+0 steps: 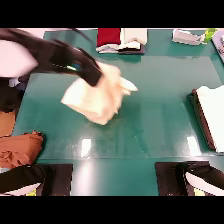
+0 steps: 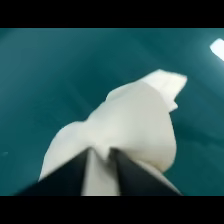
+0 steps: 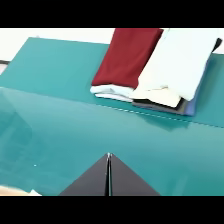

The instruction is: Fold the shirts.

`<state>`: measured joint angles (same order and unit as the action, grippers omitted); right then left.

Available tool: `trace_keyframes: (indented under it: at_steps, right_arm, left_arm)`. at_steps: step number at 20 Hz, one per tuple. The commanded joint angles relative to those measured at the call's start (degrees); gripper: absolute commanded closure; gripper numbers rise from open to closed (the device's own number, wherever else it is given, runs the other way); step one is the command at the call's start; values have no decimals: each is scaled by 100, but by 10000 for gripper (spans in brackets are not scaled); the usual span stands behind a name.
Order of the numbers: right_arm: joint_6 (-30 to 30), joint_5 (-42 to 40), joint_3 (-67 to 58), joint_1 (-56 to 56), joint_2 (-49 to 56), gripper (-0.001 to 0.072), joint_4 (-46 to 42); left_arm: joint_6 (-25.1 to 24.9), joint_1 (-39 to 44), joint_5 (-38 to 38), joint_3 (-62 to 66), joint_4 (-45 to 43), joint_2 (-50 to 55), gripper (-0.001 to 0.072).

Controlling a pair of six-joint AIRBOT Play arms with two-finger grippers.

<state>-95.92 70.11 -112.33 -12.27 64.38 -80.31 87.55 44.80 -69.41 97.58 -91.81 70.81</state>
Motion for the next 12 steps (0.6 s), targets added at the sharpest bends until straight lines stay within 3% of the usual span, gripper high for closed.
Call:
trace_keyframes:
  at_steps: [1,4,7,9,12]
  right_arm:
    - [-4,289,-81,39,28,690,-72]
    - [-4,348,-79,39,35,690,-76]
    - [-2,348,-79,39,37,690,-81]
    - [-4,350,-79,39,42,690,-81]
    - [-2,339,-79,39,42,690,-90]
  left_arm:
    - [-101,426,2,24,516,1099,146]
    - [-90,76,-184,24,79,1309,172]
    - [66,-1003,-337,24,31,1202,173]
    - [260,-1733,-575,-76,216,1259,172]
    - [166,-2317,-831,-702,844,1266,172]
